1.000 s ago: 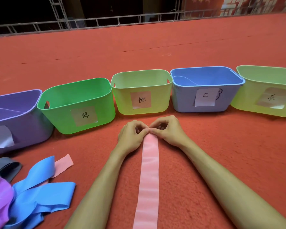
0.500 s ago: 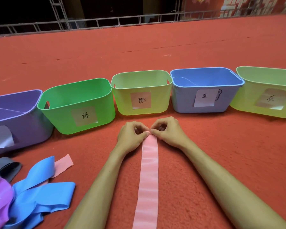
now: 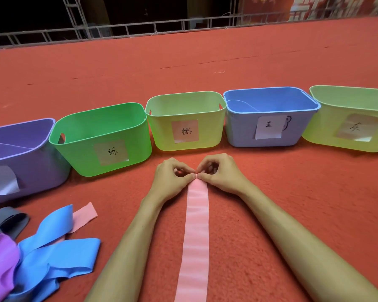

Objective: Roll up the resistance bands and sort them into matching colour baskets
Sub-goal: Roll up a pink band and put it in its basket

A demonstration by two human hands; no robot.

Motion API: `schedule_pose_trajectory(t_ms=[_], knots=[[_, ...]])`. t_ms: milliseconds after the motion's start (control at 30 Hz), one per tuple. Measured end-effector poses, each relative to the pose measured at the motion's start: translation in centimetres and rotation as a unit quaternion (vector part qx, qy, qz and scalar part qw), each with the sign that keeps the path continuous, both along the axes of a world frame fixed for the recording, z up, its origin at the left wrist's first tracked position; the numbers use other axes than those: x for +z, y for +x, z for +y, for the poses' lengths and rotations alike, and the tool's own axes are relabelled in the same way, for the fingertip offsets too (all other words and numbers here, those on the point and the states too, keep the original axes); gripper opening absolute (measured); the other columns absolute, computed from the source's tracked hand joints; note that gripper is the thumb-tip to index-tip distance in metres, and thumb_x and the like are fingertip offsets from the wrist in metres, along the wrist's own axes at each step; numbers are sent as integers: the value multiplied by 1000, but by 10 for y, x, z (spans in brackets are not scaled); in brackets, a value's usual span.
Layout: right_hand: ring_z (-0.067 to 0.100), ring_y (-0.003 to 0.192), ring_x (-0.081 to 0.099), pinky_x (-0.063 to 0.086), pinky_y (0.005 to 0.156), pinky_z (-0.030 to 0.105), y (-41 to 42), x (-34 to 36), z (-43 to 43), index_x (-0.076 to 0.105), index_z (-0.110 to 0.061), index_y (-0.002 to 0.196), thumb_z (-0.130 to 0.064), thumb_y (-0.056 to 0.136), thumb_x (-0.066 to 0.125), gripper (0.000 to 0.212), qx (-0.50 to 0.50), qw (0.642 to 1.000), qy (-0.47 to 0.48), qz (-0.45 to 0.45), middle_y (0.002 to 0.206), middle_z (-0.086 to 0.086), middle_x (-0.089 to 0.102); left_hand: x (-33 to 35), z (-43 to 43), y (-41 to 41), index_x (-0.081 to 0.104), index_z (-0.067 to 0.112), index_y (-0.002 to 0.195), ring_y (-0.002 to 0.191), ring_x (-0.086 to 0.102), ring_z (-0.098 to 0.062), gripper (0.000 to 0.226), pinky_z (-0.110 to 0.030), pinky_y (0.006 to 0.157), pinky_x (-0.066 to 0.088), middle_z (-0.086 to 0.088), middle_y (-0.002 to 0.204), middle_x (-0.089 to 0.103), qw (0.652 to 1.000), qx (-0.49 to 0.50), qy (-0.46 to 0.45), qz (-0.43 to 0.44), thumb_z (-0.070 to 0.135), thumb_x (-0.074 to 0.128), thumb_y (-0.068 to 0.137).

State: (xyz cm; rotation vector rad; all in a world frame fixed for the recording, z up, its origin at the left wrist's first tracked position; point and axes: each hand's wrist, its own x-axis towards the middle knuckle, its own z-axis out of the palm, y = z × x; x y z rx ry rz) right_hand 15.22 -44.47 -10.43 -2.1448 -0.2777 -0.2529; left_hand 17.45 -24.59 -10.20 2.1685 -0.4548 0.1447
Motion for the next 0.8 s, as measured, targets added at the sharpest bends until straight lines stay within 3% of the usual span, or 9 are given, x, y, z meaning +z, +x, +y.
schedule_pose_trajectory(t_ms=[133, 300, 433, 633, 800], knots=[[2, 56, 47, 39, 56, 22, -1, 1, 0, 80, -24, 77, -19, 84, 79, 9, -10, 1000, 17, 3, 63, -3, 70, 0, 2, 0, 84, 34, 81, 80, 59, 3, 10, -8, 66, 35, 12, 84, 70, 1000, -8, -4, 1, 26, 90, 77], [10, 62, 57, 44, 60, 20, -3, -3, 1, 78, -25, 75, -19, 78, 82, 8, -21, 998, -60, -26, 68, -8, 69, 0, 3, 0, 83, 33, 83, 78, 58, 5, 12, -8, 68, 36, 13, 85, 68, 1000, -21, 2, 14, 23, 87, 78], [4, 58, 57, 44, 59, 14, -5, -1, 2, 76, -24, 74, -18, 77, 84, 10, -9, 999, -52, -15, 66, -6, 69, 0, 6, -1, 83, 35, 81, 83, 60, 1, 11, -10, 68, 37, 12, 89, 71, 999, -35, -6, 22, 24, 84, 81], [2, 58, 54, 44, 58, 17, -4, -1, 1, 75, -25, 74, -20, 77, 85, 11, 4, 999, -48, -5, 65, -7, 69, -3, 8, 0, 83, 33, 82, 85, 63, -2, 6, -16, 71, 41, 12, 88, 71, 999, -48, -7, 16, 28, 87, 80], [11, 68, 57, 42, 63, 22, -1, -2, -2, 81, -29, 78, -25, 84, 80, 7, -14, 999, -32, -15, 73, -6, 69, -7, 7, 0, 82, 29, 79, 73, 62, -2, 10, -19, 70, 45, 12, 81, 73, 996, -51, -64, 18, 22, 88, 81]])
